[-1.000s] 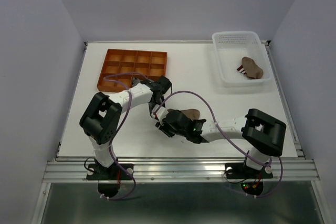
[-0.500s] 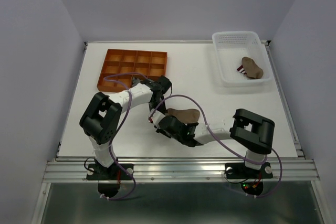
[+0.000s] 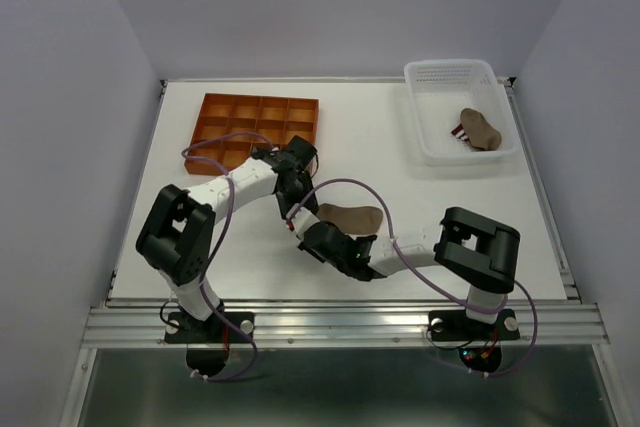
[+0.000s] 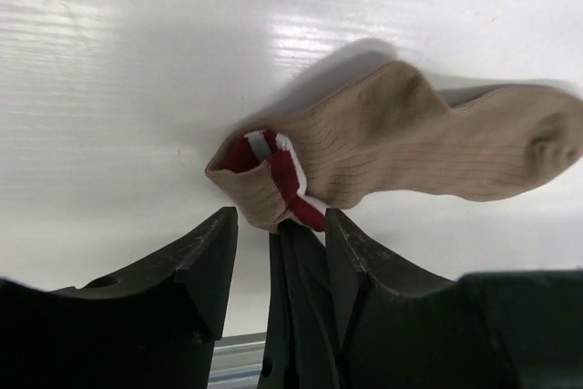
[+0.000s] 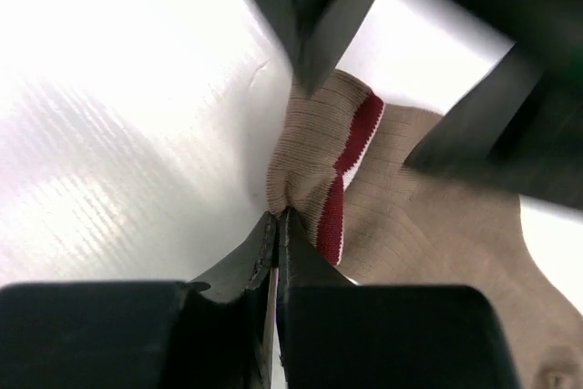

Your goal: Roll the socks

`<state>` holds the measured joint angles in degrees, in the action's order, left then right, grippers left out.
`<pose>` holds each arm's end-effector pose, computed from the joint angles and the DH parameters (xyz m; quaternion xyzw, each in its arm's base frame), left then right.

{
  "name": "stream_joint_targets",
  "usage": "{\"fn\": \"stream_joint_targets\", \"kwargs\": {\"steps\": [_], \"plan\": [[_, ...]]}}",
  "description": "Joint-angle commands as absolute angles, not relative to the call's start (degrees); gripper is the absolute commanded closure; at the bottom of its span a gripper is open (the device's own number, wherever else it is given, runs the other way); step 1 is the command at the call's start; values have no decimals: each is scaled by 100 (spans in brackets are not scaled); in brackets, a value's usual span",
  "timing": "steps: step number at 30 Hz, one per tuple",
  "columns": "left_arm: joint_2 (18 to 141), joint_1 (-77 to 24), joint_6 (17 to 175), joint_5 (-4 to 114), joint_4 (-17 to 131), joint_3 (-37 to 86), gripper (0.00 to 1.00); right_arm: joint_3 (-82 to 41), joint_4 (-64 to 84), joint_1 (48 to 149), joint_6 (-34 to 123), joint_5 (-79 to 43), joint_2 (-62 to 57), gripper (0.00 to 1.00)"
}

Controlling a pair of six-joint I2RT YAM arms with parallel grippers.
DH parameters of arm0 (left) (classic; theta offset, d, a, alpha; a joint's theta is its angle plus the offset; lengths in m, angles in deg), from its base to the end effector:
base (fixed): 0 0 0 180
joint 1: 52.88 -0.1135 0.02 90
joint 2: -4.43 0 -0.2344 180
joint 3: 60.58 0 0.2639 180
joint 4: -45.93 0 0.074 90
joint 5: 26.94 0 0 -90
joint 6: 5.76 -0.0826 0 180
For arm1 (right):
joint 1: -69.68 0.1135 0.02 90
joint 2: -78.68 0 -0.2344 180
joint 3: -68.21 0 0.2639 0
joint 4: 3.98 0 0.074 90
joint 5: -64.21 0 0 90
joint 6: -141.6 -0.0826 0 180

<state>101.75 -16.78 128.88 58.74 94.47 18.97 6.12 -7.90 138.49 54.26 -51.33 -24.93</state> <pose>0.2904 -0.2195 0.1223 -0.0651 0.9759 -0.1610 0.1324 0.1743 0.3512 0.0758 -0.4319 0.7673 0.0688 0.4690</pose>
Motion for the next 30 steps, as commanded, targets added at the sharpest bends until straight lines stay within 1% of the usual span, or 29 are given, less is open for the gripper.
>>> {"fn": "stream_joint_targets", "kwargs": {"steps": [1,6,10,12,13,17,20,26,30], "plan": [[9611,-1991,12968,5963,9107,1725,46,770,-1044,13805,4879,-4680,-2231,99],[9303,-2317,12933,5910,8843,1365,45,893,-1220,13367,4405,-4056,-1950,99],[9118,-2475,12845,5875,8711,1145,45,1077,-1457,12945,3773,-3065,-1774,99],[9074,-2484,12801,5840,8615,1118,45,1148,-1545,12795,3579,-2756,-1730,99],[9065,-2484,12775,5796,8570,1075,45,1157,-1563,12647,3421,-2389,-1704,99],[9013,-2493,12739,5568,8281,855,42,1297,-1729,12207,2973,-1841,-1607,99],[9004,-2484,12713,5454,8140,706,42,1499,-2088,11856,2543,-1384,-1616,99],[9092,-2432,12616,5040,7560,468,42,1833,-2968,11197,1830,-339,-2011,99],[9083,-2309,12616,5057,7331,415,42,1895,-3206,11020,1601,-48,-2178,99]]}}
